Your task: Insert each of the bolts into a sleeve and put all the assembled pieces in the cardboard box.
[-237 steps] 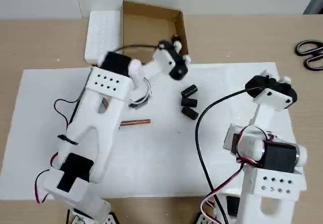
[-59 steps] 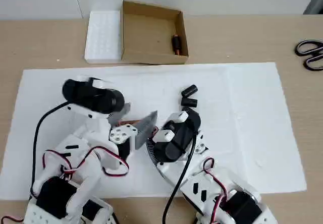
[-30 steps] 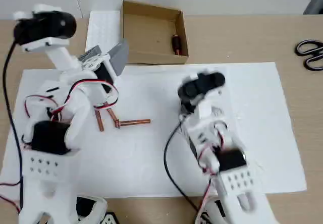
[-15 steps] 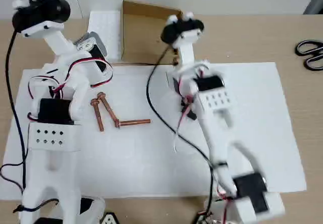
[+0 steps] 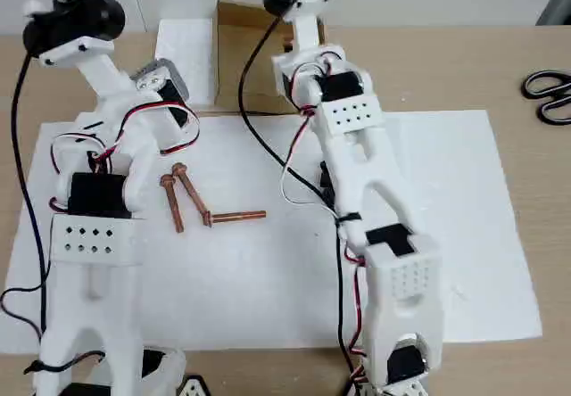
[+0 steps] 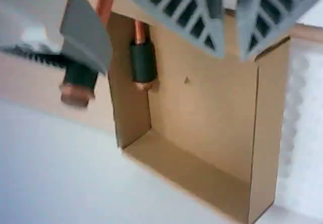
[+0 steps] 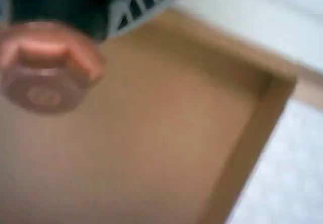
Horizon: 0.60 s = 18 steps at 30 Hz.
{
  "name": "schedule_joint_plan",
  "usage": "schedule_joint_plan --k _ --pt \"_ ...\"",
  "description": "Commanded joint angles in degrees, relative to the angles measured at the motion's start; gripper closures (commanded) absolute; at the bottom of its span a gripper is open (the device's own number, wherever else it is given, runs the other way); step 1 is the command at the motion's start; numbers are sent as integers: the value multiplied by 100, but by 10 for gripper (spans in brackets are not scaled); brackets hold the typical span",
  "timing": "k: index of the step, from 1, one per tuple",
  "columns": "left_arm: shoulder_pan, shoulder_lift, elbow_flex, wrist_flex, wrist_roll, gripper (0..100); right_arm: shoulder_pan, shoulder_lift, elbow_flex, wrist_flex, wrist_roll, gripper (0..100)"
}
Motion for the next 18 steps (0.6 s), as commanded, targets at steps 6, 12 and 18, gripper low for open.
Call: schedule_joint_plan --k 6,12,18 --pt "9 -18 -233 325 18 994 -374 1095 -1969 -136 18 995" --pt "9 -18 -233 299 18 994 -488 1982 -2840 -769 35 995" --pt "-26 -26 -198 325 9 994 -488 2624 -3490 -1121 35 995"
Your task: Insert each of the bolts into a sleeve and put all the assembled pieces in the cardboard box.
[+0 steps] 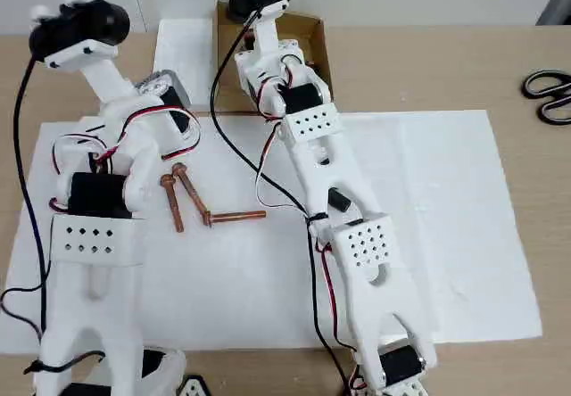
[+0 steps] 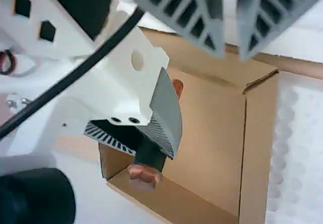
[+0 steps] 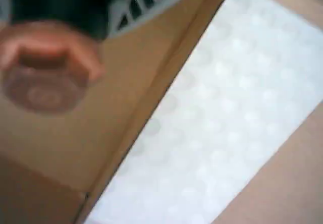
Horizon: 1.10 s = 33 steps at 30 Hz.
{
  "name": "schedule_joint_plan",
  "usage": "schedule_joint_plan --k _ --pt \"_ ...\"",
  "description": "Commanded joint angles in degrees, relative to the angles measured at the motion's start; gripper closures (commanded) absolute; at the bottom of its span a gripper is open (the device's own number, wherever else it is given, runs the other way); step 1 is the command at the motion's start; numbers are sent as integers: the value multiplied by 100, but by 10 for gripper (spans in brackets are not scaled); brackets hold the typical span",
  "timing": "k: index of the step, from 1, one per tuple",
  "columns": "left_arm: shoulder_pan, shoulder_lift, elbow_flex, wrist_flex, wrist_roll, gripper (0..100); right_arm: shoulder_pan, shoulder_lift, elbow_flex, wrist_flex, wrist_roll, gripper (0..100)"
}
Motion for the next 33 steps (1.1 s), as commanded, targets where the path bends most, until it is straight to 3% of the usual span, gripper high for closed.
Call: schedule_joint_plan --k 1,12,18,33 --pt "-26 -26 -180 18 9 994 -22 75 -659 -330 35 995" --pt "-35 -26 -171 18 9 994 -22 567 -800 -831 9 993" --pt "-35 -26 -171 18 9 994 -13 576 -782 -769 9 846" --pt "-35 -26 48 -18 0 994 -4 418 -967 -629 18 876"
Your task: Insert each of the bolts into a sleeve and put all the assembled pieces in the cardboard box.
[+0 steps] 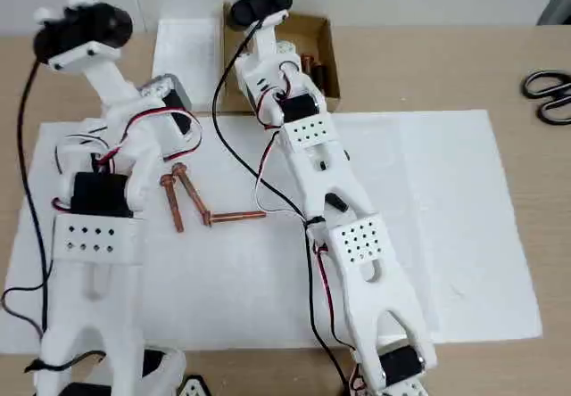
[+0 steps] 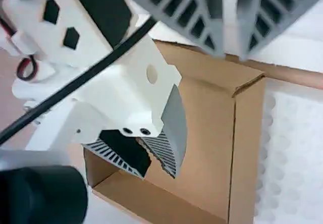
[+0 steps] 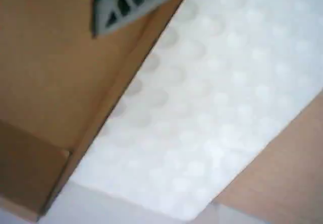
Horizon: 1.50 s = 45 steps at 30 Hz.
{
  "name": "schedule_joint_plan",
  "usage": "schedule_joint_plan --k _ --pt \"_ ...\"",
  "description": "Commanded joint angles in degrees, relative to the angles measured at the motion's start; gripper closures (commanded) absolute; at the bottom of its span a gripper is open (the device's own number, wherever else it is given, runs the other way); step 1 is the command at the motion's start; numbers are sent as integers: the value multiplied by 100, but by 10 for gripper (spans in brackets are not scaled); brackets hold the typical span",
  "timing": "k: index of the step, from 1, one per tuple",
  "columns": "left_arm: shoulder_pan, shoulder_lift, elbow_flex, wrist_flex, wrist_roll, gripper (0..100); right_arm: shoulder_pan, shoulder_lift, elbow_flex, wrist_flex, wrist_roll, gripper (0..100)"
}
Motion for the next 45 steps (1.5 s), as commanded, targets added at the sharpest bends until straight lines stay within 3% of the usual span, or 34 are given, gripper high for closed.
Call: schedule_joint_plan --k 1,12,17,21,30,36,45 --pt "-35 -35 -57 -18 0 994 -4 -435 -615 242 18 876" --pt "-35 -44 -365 9 0 994 303 -919 -2338 3565 0 876" --pt "-35 -44 -462 62 0 994 286 -1367 -2347 5534 0 876" --pt "-35 -44 -470 598 0 994 356 -1895 -2303 6747 0 876" --pt "9 18 -444 1758 0 994 646 -1991 -1855 6800 -747 876" --pt "0 18 -435 2286 0 994 505 -2422 -624 6809 -941 876" --pt "-26 9 -435 2523 0 994 374 -3820 2330 6703 -1134 876"
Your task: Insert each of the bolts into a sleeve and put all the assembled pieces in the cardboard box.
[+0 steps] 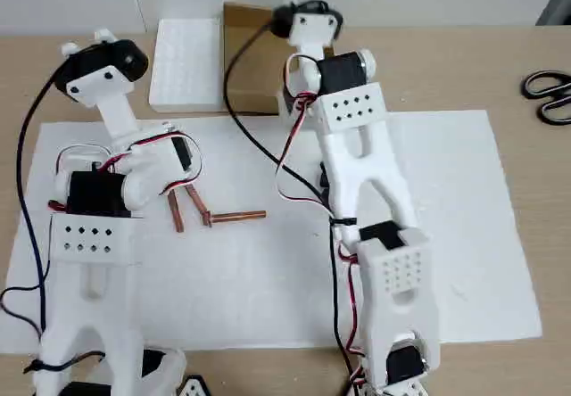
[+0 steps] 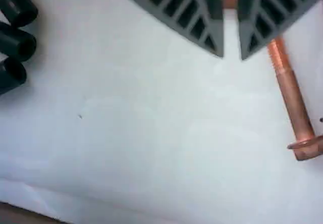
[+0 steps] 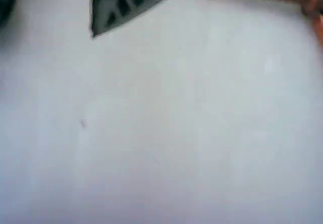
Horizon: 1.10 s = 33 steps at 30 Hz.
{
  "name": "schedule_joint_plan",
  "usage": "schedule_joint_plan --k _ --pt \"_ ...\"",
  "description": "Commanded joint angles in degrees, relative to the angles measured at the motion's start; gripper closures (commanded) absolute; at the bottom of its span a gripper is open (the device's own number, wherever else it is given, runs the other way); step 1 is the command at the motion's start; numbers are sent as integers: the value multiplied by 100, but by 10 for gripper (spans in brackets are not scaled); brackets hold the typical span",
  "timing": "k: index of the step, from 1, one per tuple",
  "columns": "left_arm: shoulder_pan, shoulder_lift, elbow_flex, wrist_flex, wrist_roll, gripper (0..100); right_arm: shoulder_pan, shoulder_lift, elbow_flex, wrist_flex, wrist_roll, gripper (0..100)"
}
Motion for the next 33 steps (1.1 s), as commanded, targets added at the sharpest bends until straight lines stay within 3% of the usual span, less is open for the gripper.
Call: schedule_joint_plan --k 1,15,24,33 --pt "-26 -18 -233 44 0 994 -22 -497 607 31 -185 876" --pt "18 -26 -22 9 18 994 198 365 791 -532 -2119 876" --pt "9 -53 198 18 35 994 224 400 791 -1244 -2532 876" --pt "0 -53 180 9 35 994 409 769 800 -1086 -2971 873"
